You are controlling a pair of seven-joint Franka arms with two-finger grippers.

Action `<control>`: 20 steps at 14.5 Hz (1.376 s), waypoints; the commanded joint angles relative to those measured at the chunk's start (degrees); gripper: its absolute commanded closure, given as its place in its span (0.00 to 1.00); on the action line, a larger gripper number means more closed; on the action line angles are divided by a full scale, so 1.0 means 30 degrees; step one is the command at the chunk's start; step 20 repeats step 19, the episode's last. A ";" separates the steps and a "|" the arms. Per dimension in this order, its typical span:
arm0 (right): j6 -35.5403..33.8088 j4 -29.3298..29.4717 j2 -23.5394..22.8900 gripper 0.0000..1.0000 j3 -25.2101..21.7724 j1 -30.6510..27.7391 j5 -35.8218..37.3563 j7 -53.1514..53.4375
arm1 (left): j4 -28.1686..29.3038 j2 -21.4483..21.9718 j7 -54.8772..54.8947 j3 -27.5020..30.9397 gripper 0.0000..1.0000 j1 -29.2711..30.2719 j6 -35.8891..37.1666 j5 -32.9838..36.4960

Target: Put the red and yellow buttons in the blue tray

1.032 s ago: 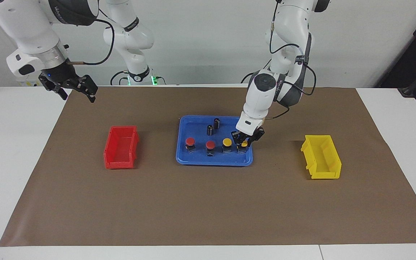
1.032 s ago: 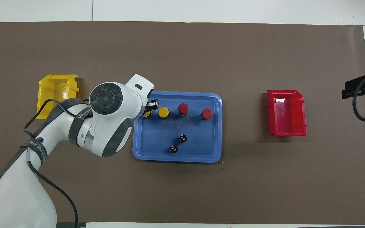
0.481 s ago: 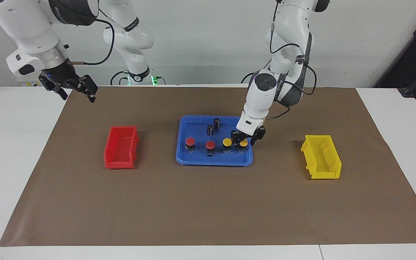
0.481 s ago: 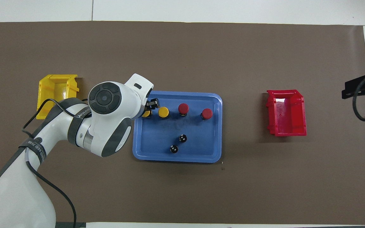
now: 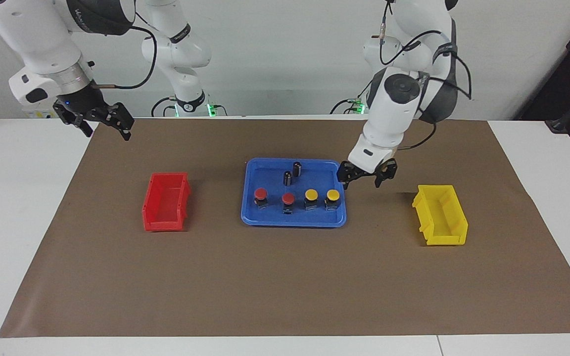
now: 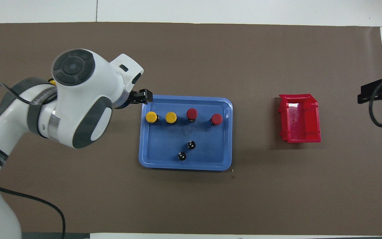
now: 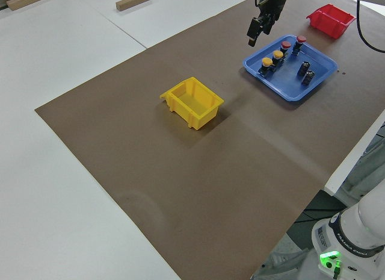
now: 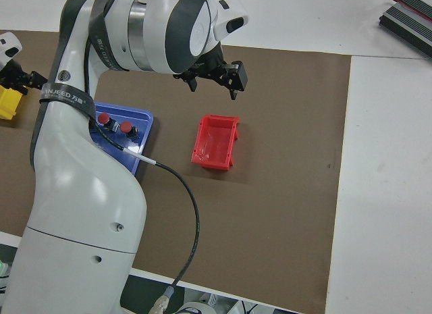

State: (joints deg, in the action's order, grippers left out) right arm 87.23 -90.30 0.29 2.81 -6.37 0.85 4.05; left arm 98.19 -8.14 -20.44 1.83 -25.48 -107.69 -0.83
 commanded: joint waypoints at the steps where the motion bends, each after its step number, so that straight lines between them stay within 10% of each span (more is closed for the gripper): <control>1: 0.0221 -0.0135 0.0196 0.00 0.0087 -0.0221 -0.0343 -0.0441 | -0.0329 0.1187 0.1155 0.0182 0.00 0.1455 0.1528 0.0598; 9: 0.0221 -0.0135 0.0196 0.00 0.0116 -0.0221 -0.0343 -0.0441 | -0.1003 0.3855 0.6980 0.0241 0.00 0.6319 0.6452 0.0452; 20: 0.0221 -0.0135 0.0196 0.00 0.0087 -0.0221 -0.0372 -0.0470 | -0.0476 0.3711 0.9768 0.0504 0.00 0.7379 0.5282 0.0423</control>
